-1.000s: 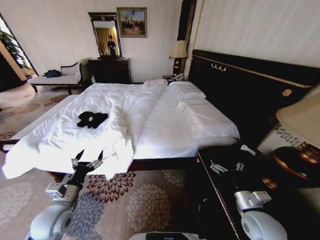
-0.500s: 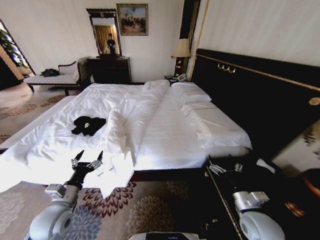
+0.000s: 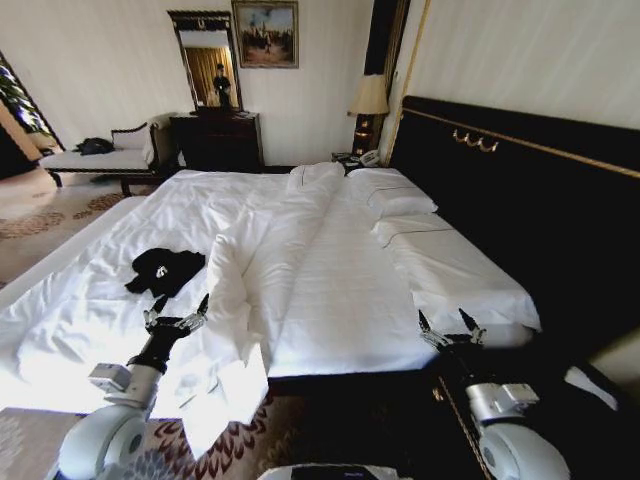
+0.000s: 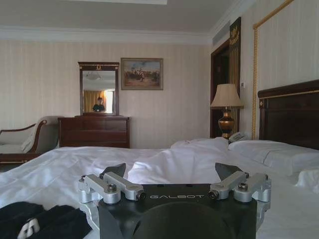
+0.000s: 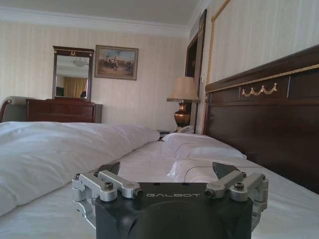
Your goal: Fold the clothes on the bed.
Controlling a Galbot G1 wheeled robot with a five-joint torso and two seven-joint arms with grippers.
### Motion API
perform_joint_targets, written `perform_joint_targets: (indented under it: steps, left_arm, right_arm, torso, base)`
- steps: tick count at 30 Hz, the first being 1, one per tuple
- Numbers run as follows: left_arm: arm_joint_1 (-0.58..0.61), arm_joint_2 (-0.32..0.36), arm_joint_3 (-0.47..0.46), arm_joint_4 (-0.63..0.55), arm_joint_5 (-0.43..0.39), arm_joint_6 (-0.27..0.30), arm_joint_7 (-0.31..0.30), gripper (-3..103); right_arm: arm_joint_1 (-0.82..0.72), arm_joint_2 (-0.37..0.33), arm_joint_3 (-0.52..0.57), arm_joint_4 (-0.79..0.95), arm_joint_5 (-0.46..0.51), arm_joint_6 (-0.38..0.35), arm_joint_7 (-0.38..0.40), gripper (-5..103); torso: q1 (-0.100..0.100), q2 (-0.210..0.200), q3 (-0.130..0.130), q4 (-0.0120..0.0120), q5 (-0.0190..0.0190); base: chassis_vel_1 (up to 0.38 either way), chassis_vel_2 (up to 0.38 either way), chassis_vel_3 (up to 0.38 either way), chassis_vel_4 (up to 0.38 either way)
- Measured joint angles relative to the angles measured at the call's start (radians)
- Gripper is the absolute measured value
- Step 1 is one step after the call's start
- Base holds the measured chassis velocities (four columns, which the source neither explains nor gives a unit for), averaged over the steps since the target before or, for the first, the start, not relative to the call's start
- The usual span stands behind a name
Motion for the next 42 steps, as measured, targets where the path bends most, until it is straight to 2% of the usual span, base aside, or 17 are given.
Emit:
perform_joint_targets:
  steps: [17,21,42]
  left_arm:
    - [-0.019,0.006,0.005,0.020,-0.004,0.003,-0.006,100]
    - [-0.024,0.005,0.005,0.021,-0.038,0.011,-0.014,100]
    - [-0.016,0.002,0.002,0.023,-0.025,0.004,-0.013,100]
  right_arm:
    - [0.002,0.007,0.000,0.009,0.003,-0.019,0.005,100]
    - [0.010,0.004,0.012,0.003,0.016,-0.022,0.007,100]
    - [0.002,0.009,0.000,0.011,0.003,-0.024,0.009,100]
  torso:
    - [0.000,0.000,0.000,-0.0002,0.0001]
    - [0.000,0.000,0.000,0.0000,0.0000]
    - [0.000,0.000,0.000,-0.0001,0.0003]
  base:
    - [-0.014,0.153,0.007,-0.151]
    - [0.178,0.202,-0.161,-0.229]
    - [0.256,0.298,-0.256,-0.293]
